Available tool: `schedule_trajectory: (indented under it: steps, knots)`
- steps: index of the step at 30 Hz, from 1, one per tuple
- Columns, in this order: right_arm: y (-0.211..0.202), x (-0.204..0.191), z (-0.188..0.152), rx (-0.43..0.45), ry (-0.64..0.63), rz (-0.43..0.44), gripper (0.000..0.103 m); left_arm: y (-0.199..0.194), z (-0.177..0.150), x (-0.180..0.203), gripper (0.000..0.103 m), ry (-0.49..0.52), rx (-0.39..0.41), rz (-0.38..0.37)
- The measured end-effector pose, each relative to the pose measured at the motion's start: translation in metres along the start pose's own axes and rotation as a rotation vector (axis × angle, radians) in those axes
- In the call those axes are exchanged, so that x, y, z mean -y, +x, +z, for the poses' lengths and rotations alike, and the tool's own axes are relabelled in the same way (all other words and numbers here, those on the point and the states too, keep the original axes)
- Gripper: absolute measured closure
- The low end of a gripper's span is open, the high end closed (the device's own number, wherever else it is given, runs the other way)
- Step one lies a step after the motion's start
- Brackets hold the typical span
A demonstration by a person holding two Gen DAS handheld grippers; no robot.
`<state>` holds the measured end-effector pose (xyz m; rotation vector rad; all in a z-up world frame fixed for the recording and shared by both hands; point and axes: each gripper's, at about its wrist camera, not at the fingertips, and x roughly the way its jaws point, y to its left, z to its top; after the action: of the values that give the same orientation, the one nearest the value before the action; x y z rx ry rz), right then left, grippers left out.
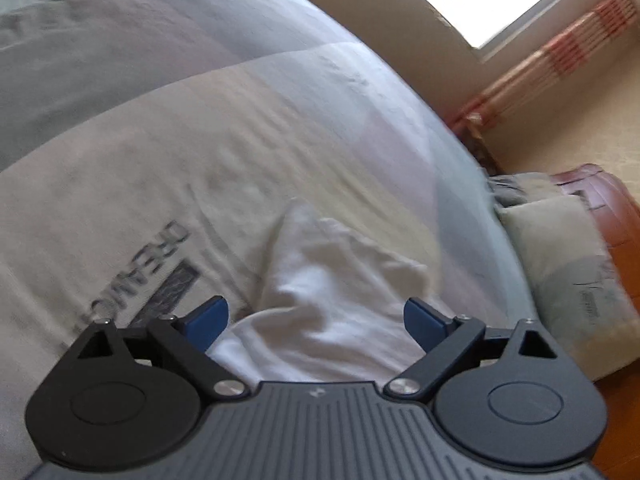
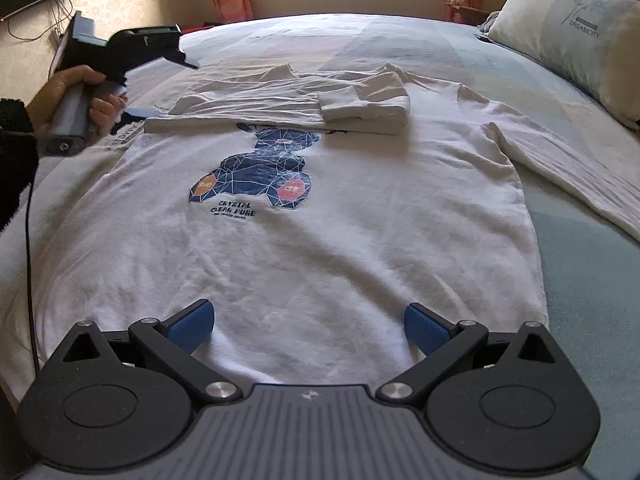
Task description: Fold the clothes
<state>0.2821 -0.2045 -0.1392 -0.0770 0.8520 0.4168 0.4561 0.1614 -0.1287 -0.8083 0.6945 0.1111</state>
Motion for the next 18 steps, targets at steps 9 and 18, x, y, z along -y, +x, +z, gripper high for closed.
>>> schedule_trajectory:
  steps: [9,18]
  knots:
    - [0.002,-0.002,-0.001,0.0,-0.021,-0.011,0.0,0.042,0.011,0.017,0.007,0.029,-0.104,-0.006]
    - [0.001,-0.002,-0.002,0.002,-0.021,-0.01,0.0,0.036,0.03,0.039,0.008,0.161,-0.042,-0.009]
